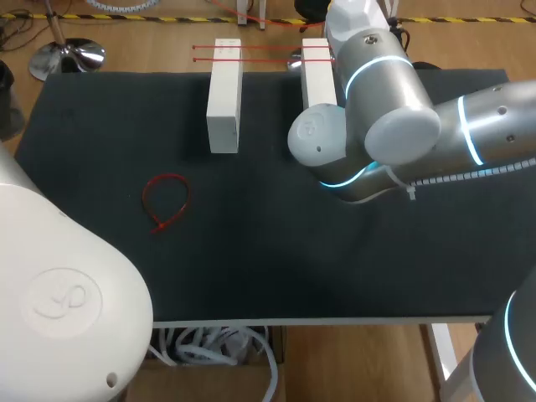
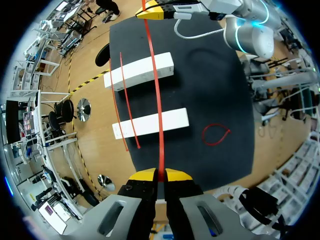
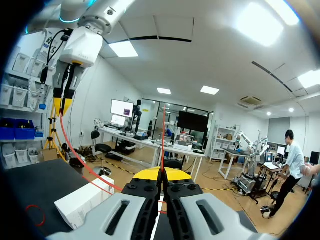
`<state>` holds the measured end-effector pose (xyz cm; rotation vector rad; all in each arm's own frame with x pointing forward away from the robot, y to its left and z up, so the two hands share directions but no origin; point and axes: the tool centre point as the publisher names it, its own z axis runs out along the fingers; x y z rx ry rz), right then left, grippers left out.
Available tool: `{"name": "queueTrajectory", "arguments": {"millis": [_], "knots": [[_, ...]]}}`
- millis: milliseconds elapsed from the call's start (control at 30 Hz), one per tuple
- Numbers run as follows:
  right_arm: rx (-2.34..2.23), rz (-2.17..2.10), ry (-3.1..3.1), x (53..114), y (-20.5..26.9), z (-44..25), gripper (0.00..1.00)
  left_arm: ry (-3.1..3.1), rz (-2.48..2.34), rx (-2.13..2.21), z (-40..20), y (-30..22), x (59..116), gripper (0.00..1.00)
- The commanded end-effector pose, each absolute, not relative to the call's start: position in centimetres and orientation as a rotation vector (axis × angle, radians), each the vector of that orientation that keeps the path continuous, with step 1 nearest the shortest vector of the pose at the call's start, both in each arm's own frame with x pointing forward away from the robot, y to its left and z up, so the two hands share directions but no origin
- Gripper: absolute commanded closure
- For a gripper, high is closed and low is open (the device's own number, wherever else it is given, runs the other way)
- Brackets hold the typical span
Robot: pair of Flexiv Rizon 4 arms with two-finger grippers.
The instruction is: Grab the tape and strap the tape.
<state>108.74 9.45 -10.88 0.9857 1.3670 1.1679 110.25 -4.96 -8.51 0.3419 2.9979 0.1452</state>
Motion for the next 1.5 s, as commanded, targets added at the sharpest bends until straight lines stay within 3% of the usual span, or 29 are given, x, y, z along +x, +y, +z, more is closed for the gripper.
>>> {"name": "queueTrajectory", "arguments": {"millis": [33,200,400,767,1500], "knots": [[0.988,1.167,1.373,108.7,9.4,-10.7,1.00,3.000,0.152,0.340,-8.4,-5.0,110.3,1.00],[0.988,1.167,1.373,108.7,9.4,-10.7,1.00,3.000,0.152,0.340,-8.4,-5.0,110.3,1.00],[0.673,0.821,1.472,109.7,9.9,-7.7,1.00,3.000,0.152,0.340,-8.4,-5.0,110.3,1.00],[0.523,0.421,1.591,108.9,11.8,-6.2,1.00,3.000,0.152,0.340,-8.4,-5.0,110.3,1.00],[0.512,0.259,1.623,110.0,15.7,-7.6,1.00,3.000,0.152,0.340,-8.4,-5.0,110.3,1.00]]}}
